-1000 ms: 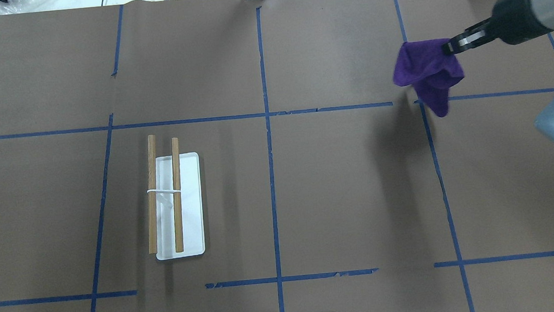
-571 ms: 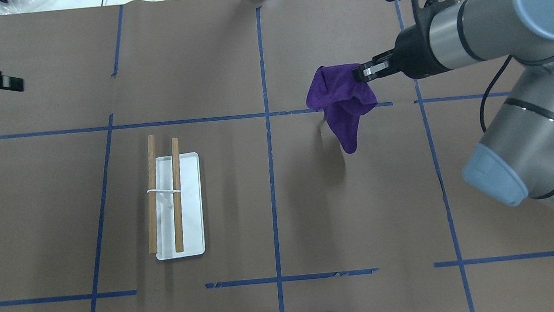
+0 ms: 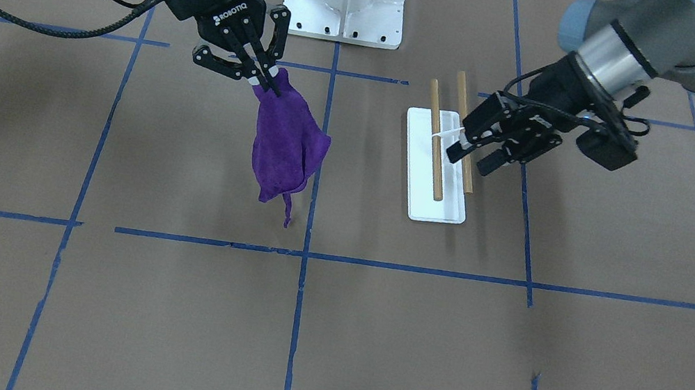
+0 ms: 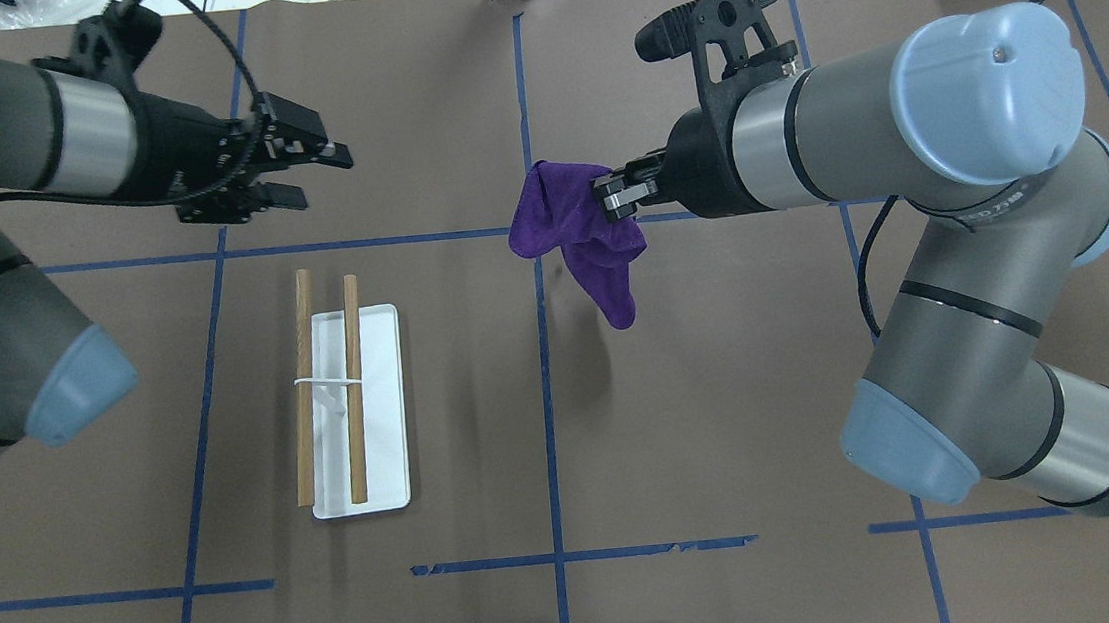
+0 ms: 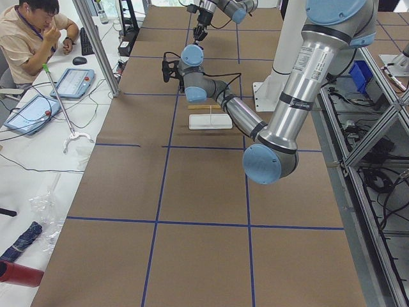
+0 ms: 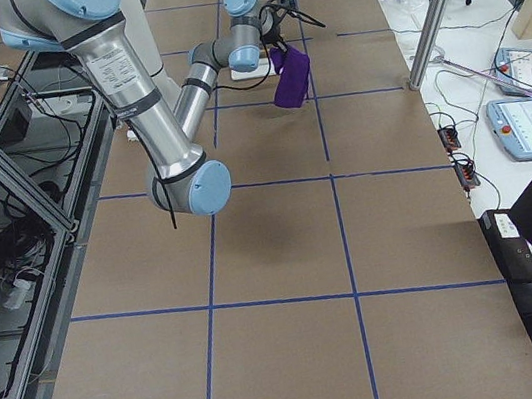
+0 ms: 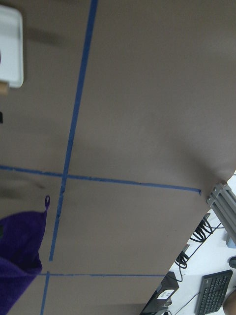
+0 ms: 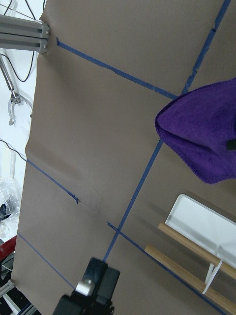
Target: Hang towel on rack
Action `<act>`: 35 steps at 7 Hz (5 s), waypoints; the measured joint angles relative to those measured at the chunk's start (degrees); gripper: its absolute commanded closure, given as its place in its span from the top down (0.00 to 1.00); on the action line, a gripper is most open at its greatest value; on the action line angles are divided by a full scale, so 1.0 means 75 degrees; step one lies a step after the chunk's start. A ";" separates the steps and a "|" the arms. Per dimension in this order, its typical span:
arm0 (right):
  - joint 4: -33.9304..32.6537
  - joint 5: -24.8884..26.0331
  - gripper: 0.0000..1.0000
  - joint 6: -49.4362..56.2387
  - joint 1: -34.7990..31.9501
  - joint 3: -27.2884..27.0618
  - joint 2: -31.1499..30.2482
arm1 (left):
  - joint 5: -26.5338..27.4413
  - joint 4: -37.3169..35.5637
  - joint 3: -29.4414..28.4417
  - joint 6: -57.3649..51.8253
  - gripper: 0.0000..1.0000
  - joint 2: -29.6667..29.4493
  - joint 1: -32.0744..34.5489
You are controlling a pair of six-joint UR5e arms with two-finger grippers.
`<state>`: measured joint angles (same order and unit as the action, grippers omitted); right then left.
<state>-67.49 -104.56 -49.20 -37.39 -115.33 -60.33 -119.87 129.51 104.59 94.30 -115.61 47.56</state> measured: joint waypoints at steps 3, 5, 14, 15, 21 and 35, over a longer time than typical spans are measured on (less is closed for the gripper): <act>0.0013 0.0567 0.00 -0.0037 0.0479 -0.0190 0.0091 | 0.0474 -0.0799 -0.0508 0.1292 0.71 -0.1165 -0.0693; 0.0032 0.0744 0.00 -0.0038 0.0638 -0.0298 0.0105 | 0.0497 -0.0951 -0.0659 0.1600 0.70 -0.1516 -0.0906; 0.0035 0.0921 0.00 -0.0038 0.0771 -0.0436 0.0178 | 0.0502 -0.0926 -0.0621 0.1731 0.00 -0.1696 -0.1302; 0.0034 0.0919 0.00 -0.0036 0.0775 -0.0432 0.0187 | 0.0505 -0.0929 -0.0603 0.1723 0.00 -0.1691 -0.1302; -0.0842 -0.0947 1.00 0.0084 -0.0053 -0.0425 -0.0438 | 0.0536 -0.0943 0.0029 0.1301 0.00 -0.1113 -0.1192; -0.3632 -0.1846 1.00 0.4426 -0.3089 -0.0171 -0.3581 | 0.0403 -0.0765 0.1361 -0.4591 1.00 0.2913 -0.0840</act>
<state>-94.74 -118.41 -16.00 -60.55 -116.62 -87.19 -116.85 123.78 114.80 59.87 -93.77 41.26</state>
